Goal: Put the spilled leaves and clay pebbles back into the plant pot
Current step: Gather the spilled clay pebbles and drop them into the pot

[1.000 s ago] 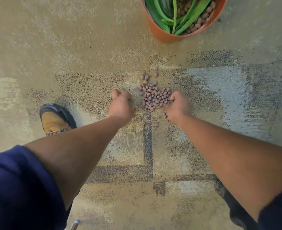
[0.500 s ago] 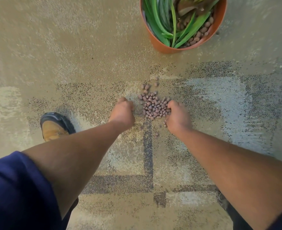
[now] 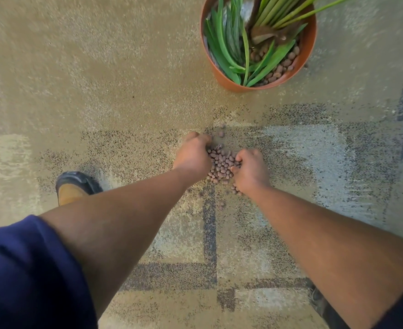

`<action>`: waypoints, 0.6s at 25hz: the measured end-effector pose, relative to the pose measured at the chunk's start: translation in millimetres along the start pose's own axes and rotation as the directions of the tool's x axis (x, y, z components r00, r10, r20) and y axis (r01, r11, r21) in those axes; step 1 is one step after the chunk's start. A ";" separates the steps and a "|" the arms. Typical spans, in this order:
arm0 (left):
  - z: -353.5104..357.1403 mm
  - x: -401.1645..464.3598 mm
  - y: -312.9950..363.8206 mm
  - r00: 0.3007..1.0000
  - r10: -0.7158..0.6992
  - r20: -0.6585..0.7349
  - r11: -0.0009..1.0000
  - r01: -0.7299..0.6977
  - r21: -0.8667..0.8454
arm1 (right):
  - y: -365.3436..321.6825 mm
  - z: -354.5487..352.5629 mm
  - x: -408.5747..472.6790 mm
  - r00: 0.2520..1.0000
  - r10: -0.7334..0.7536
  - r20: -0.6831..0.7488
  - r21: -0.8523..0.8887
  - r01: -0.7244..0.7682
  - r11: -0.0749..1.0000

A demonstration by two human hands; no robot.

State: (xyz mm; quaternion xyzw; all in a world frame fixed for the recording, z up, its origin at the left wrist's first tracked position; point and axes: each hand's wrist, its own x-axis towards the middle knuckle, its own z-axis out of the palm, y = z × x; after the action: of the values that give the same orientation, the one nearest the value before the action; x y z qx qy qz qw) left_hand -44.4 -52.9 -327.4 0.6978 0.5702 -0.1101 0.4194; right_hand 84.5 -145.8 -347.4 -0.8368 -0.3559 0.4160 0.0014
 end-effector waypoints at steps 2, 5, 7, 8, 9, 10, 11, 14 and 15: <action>2.1 0.8 0.9 0.999 -0.015 0.037 0.999 0.014 0.036 | 0.4 -1.2 2.0 1.000 0.029 -0.012 0.033 -0.028 0.999; 2.2 -0.5 0.4 0.999 -0.001 0.051 0.996 -0.003 0.087 | 2.3 -4.0 2.6 0.995 0.083 -0.047 0.091 -0.078 0.993; 0.9 -0.1 -0.9 0.997 0.015 0.070 0.992 -0.024 0.127 | 3.8 -5.8 2.2 0.992 0.108 -0.063 0.114 -0.100 0.988; 0.3 0.0 -1.1 0.996 0.024 0.086 0.987 -0.038 0.159 | 4.2 -6.5 2.1 0.992 0.105 -0.066 0.105 -0.097 0.990; 0.3 -0.1 -1.2 0.994 0.033 0.100 0.980 -0.052 0.194 | 4.8 -6.8 1.9 0.994 0.091 -0.067 0.081 -0.085 0.993; 0.8 0.2 -1.6 0.993 0.039 0.110 0.974 -0.063 0.220 | 5.2 -6.6 2.1 0.995 0.070 -0.066 0.050 -0.067 0.997; 1.4 0.8 -2.1 0.993 0.039 0.116 0.971 -0.065 0.231 | 5.3 -6.2 2.2 0.997 0.048 -0.061 0.019 -0.047 0.999; 2.4 1.7 -4.6 0.993 0.030 0.117 0.975 -0.054 0.214 | 4.9 -3.4 0.8 1.000 0.006 -0.008 -0.052 -0.007 0.999; 3.2 1.0 -5.7 0.992 0.040 0.119 0.974 -0.065 0.219 | 5.0 -2.7 -0.2 1.000 0.003 0.000 -0.064 -0.003 0.998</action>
State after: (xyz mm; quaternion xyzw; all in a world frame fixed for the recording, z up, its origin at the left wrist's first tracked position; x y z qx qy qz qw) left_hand -48.1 -54.4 -332.6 0.7477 0.5106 -0.2018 0.3734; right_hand 89.3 -148.9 -347.0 -0.8371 -0.3675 0.4043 -0.0260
